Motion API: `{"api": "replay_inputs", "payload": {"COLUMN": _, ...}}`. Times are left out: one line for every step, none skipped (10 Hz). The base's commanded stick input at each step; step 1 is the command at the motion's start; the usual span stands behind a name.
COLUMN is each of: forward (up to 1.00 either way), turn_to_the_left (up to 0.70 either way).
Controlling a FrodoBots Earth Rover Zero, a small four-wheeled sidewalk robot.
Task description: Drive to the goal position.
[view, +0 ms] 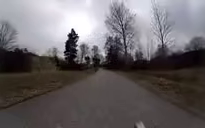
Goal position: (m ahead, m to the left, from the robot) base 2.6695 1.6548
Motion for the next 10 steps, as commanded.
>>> {"api": "replay_inputs", "payload": {"forward": 0.70, "turn_to_the_left": 0.21}}
{"api": "replay_inputs", "payload": {"forward": 0.70, "turn_to_the_left": 0.14}}
{"api": "replay_inputs", "payload": {"forward": 0.70, "turn_to_the_left": 0.07}}
{"api": "replay_inputs", "payload": {"forward": 0.70, "turn_to_the_left": -0.01}}
{"api": "replay_inputs", "payload": {"forward": 0.70, "turn_to_the_left": -0.07}}
{"api": "replay_inputs", "payload": {"forward": 0.70, "turn_to_the_left": -0.13}}
{"api": "replay_inputs", "payload": {"forward": 0.70, "turn_to_the_left": -0.20}}
{"api": "replay_inputs", "payload": {"forward": 0.70, "turn_to_the_left": -0.26}}
{"api": "replay_inputs", "payload": {"forward": 0.70, "turn_to_the_left": -0.32}}
{"api": "replay_inputs", "payload": {"forward": 0.70, "turn_to_the_left": -0.35}}
